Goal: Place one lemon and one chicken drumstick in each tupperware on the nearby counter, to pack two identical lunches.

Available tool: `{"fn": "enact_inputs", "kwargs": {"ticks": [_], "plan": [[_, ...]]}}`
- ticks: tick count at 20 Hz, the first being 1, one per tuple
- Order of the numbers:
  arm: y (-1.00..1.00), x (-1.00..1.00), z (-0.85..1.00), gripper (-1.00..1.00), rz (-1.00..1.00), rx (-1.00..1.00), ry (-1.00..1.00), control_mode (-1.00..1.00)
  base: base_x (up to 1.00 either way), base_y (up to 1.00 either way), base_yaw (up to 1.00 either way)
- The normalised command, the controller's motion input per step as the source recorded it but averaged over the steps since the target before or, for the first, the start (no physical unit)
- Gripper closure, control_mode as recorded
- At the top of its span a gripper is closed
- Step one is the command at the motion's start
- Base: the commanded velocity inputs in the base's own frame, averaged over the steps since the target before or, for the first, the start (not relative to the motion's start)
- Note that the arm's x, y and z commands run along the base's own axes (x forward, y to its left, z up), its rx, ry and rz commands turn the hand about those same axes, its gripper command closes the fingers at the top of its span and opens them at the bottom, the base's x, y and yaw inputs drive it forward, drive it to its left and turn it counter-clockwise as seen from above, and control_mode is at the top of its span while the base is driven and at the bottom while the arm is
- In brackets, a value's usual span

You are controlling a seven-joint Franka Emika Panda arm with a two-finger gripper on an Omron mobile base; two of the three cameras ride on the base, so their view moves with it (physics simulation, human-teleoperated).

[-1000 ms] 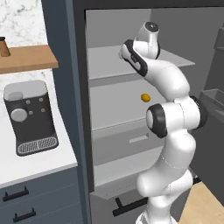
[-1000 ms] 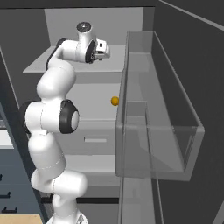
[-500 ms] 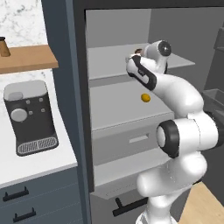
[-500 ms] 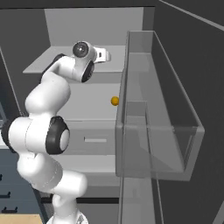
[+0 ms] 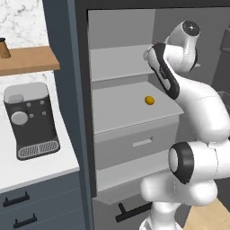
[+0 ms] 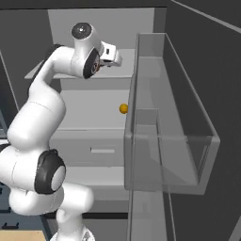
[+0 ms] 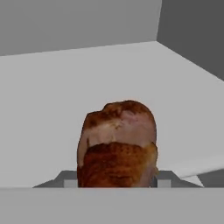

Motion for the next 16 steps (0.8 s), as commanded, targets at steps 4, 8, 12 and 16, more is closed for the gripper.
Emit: {"fn": "enact_inputs", "kwargs": {"ticks": [4, 8, 12, 16], "plan": [[0.46, -1.0, -0.96, 1.0, 0.01, -0.19, -0.12, -1.0, 0.0, 0.0, 0.0], [0.29, -1.0, -1.0, 1.0, 0.03, -0.15, -0.34, -1.0, 0.0, 0.0, 0.0], [0.0, -1.0, -0.71, 1.0, 0.03, 0.0, -0.13, -1.0, 0.0, 0.0, 0.0], [0.0, -1.0, -0.31, 1.0, 0.01, 0.0, 0.0, -1.0, 0.0, 0.0, 0.0]]}}
